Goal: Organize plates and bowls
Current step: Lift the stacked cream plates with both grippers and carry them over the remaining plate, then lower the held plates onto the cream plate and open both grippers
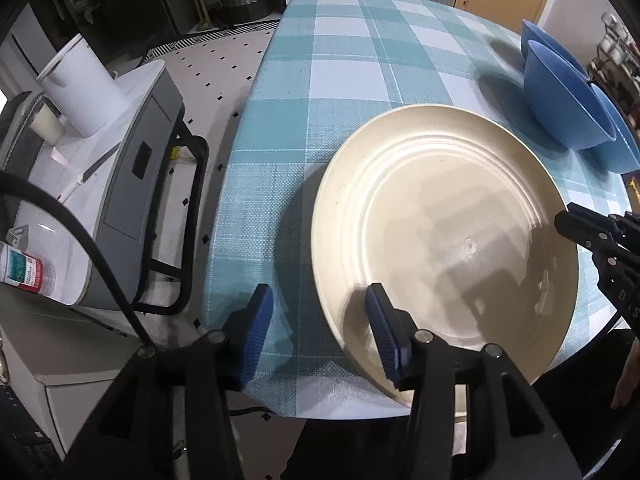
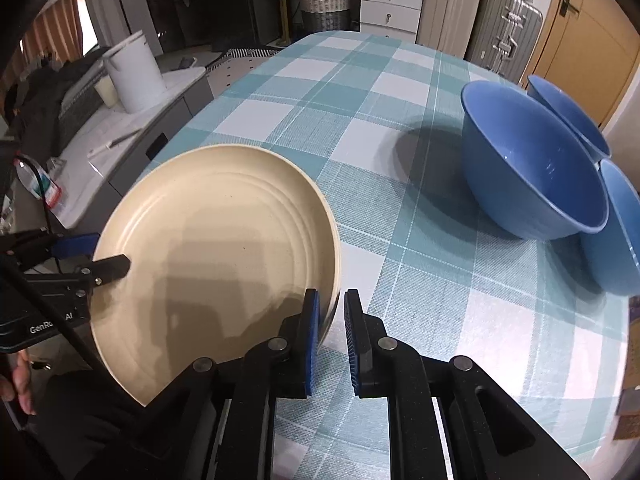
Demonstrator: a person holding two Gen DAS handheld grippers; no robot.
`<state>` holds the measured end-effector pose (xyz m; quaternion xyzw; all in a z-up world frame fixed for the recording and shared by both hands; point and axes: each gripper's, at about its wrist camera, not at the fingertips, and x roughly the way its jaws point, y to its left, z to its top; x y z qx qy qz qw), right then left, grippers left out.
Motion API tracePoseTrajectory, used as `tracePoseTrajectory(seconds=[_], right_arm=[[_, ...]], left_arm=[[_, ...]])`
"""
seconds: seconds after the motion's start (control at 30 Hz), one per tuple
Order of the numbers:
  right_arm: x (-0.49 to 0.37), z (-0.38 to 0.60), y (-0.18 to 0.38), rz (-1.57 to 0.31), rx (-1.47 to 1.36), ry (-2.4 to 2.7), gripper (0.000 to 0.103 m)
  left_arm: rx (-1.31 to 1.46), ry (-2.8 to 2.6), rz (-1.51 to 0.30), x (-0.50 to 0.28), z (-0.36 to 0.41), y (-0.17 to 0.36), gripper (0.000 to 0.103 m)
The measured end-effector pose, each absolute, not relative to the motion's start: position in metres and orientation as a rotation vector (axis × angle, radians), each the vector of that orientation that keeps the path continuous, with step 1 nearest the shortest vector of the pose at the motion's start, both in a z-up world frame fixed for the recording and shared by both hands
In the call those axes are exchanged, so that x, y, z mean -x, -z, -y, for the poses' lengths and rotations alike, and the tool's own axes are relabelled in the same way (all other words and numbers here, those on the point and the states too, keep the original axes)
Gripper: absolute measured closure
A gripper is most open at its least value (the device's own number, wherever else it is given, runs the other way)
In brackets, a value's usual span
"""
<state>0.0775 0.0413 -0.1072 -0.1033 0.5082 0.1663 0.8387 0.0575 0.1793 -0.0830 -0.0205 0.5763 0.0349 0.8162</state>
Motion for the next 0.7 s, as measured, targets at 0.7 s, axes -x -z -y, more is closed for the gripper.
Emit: tracePoseTrajectory(seconds=[0.7], right_arm=[[-0.090, -0.028, 0.124, -1.140, 0.030, -0.447, 0.084]], left_arm=[[0.186, 0.048, -1.237, -0.061, -0.176, 0.089, 0.055]])
